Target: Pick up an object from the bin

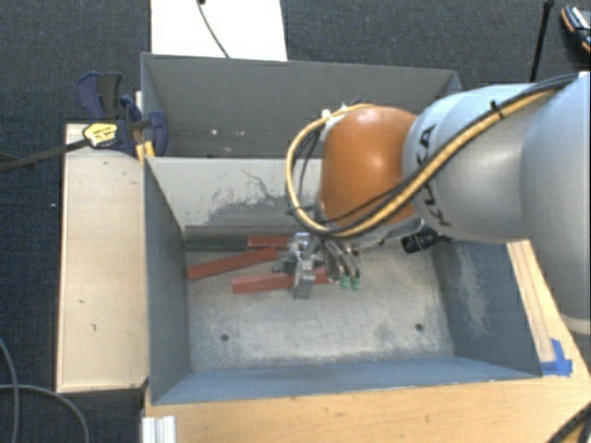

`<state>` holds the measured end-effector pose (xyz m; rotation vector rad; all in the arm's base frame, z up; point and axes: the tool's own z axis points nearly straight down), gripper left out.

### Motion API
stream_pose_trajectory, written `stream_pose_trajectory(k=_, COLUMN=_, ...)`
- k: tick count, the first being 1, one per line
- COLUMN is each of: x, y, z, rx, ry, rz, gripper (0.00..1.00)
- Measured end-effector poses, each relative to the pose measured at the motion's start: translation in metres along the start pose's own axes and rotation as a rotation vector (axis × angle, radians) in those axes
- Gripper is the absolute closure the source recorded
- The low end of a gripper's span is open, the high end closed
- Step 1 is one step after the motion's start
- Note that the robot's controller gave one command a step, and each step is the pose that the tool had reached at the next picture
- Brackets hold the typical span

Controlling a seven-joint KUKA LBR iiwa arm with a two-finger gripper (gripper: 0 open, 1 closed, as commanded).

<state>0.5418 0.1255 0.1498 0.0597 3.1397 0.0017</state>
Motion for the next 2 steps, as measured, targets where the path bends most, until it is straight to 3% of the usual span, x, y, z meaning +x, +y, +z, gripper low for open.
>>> stream_pose_trajectory(k=2, x=-0.0004, y=0.0001, z=-0.0156, rx=0.000, ry=-0.001, rz=0.001, gripper=1.00)
